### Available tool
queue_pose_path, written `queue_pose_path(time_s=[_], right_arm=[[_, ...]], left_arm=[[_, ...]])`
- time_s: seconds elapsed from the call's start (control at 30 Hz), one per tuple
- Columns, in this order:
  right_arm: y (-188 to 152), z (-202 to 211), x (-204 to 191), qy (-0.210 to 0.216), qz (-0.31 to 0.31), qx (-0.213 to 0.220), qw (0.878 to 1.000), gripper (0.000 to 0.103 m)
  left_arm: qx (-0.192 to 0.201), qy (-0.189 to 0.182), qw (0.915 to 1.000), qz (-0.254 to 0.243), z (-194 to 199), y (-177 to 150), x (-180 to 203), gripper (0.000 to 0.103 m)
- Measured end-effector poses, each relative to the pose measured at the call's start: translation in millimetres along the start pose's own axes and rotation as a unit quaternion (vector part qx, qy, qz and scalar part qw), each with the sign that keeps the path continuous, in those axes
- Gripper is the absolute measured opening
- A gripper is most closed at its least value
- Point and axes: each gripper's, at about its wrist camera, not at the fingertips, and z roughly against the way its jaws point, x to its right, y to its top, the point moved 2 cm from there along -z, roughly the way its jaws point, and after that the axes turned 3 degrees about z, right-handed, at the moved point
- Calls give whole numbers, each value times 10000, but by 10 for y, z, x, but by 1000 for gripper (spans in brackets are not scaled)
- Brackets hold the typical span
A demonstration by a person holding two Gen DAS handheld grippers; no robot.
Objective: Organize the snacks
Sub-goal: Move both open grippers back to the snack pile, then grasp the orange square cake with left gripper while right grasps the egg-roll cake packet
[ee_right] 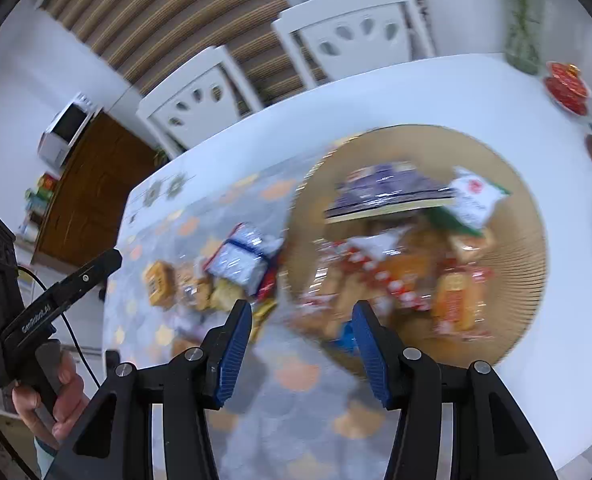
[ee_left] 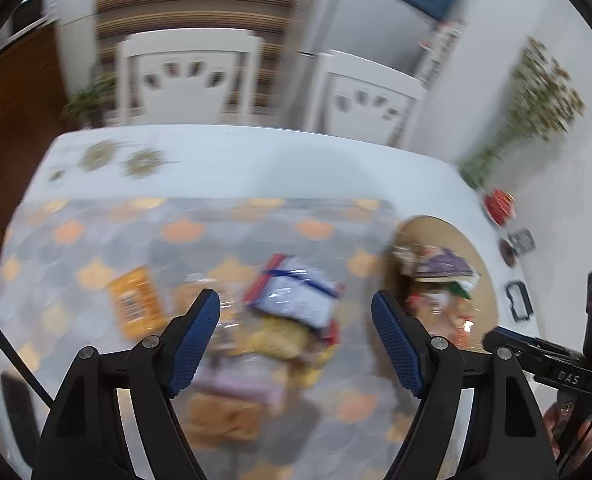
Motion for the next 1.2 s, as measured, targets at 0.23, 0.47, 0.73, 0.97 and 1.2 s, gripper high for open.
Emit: queue_pose_path(time_s=[0.23,0.47,0.73,0.97,1.2], right_arm=[[-57,-273,-671,280,454,-224,9983,51],[-230,-672,-1362,307,1140,-620,9911,51],[-361,-1216,-1776,306,1712,-1159,9779,51],[-506,-1654,-1840,335,1980,-1629,9660,51],[-702,-2024,-1936,127,3005,-1779,9369,51]], left_arm=[[224,504,9965,628,379,-31,-910,77],[-15,420,9924,1155,328,-80,-1583,77],[-497,128,9900,1314,-143,-142,-1725,77],[-869,-67,9864,1396,-593,-139,-1737,77],[-1174,-76,9813,1526,-1052,-124,-1727,77]])
